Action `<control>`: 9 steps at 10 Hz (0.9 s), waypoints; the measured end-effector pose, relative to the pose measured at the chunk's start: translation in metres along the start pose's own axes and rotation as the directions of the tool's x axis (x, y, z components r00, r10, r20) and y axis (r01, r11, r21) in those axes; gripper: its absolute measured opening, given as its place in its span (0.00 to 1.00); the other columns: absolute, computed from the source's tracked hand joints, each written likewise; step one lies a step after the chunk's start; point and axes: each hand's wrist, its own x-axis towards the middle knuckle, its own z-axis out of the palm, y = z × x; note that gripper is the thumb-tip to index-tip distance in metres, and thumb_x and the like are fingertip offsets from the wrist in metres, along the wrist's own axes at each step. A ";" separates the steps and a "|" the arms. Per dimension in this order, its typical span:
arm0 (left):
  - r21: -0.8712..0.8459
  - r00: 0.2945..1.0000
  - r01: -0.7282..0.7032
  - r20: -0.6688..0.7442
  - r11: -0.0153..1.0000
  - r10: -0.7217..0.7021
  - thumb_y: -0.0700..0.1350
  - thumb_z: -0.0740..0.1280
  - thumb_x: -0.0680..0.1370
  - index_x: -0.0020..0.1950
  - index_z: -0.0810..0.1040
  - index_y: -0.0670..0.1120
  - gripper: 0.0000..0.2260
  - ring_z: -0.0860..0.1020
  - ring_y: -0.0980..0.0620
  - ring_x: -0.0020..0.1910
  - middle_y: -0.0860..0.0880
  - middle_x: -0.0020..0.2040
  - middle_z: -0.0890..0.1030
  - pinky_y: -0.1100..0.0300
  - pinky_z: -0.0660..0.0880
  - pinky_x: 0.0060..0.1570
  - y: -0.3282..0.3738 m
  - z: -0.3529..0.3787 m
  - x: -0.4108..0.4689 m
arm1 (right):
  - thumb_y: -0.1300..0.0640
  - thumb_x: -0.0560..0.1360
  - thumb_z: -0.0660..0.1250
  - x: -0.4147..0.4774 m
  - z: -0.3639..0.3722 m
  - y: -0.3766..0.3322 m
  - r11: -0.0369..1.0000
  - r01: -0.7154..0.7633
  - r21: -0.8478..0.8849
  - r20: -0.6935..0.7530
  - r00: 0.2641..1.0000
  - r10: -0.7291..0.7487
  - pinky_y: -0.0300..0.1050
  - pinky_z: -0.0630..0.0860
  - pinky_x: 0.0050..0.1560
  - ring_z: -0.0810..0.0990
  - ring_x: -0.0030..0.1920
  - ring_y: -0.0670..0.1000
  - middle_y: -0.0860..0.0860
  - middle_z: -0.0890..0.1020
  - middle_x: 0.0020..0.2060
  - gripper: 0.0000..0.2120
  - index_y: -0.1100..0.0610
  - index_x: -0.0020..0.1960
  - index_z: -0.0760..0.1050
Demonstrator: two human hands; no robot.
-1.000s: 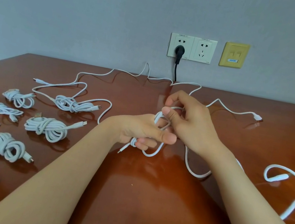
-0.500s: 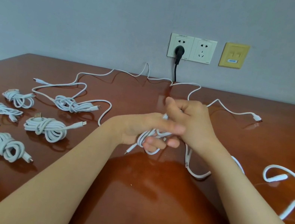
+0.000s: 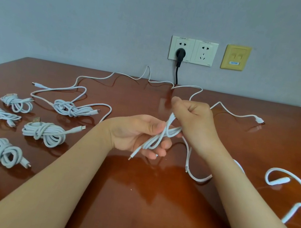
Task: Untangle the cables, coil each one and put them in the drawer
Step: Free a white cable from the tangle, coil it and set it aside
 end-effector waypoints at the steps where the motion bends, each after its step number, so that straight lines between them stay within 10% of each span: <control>1: 0.144 0.999 -0.029 -0.025 0.989 0.033 0.43 0.57 0.82 0.58 0.72 0.39 0.09 0.75 0.58 0.30 0.48 0.38 0.74 0.68 0.71 0.30 -0.001 -0.004 0.002 | 0.58 0.78 0.61 0.000 0.002 -0.002 0.999 -0.038 -0.008 -0.018 0.999 0.038 0.40 0.59 0.27 0.57 0.23 0.44 0.44 0.56 0.19 0.25 0.53 0.25 0.56; 6: 0.582 0.989 -0.083 -0.049 0.809 0.137 0.40 0.58 0.80 0.39 0.69 0.47 0.10 0.72 0.59 0.31 0.53 0.34 0.73 0.66 0.68 0.35 0.046 0.034 -0.032 | 0.52 0.74 0.58 -0.001 0.000 0.006 0.841 -0.417 -0.345 -0.323 0.894 0.310 0.44 0.60 0.29 0.65 0.29 0.52 0.52 0.69 0.25 0.21 0.58 0.24 0.65; 7: 0.703 0.979 -0.021 -0.130 0.711 0.157 0.40 0.55 0.81 0.51 0.71 0.43 0.06 0.74 0.44 0.44 0.43 0.46 0.77 0.57 0.65 0.38 0.047 0.052 -0.028 | 0.51 0.75 0.57 -0.001 -0.004 0.009 0.829 -0.463 -0.313 -0.399 0.856 0.327 0.43 0.59 0.29 0.66 0.30 0.53 0.52 0.70 0.27 0.21 0.58 0.25 0.65; 9: 0.713 0.946 0.008 -0.232 0.701 0.225 0.45 0.52 0.83 0.62 0.66 0.42 0.11 0.69 0.48 0.39 0.49 0.39 0.69 0.56 0.64 0.41 0.041 0.068 -0.021 | 0.52 0.75 0.57 -0.001 -0.004 0.014 0.836 -0.511 -0.201 -0.484 0.794 0.369 0.43 0.60 0.29 0.67 0.29 0.51 0.52 0.71 0.27 0.20 0.58 0.26 0.66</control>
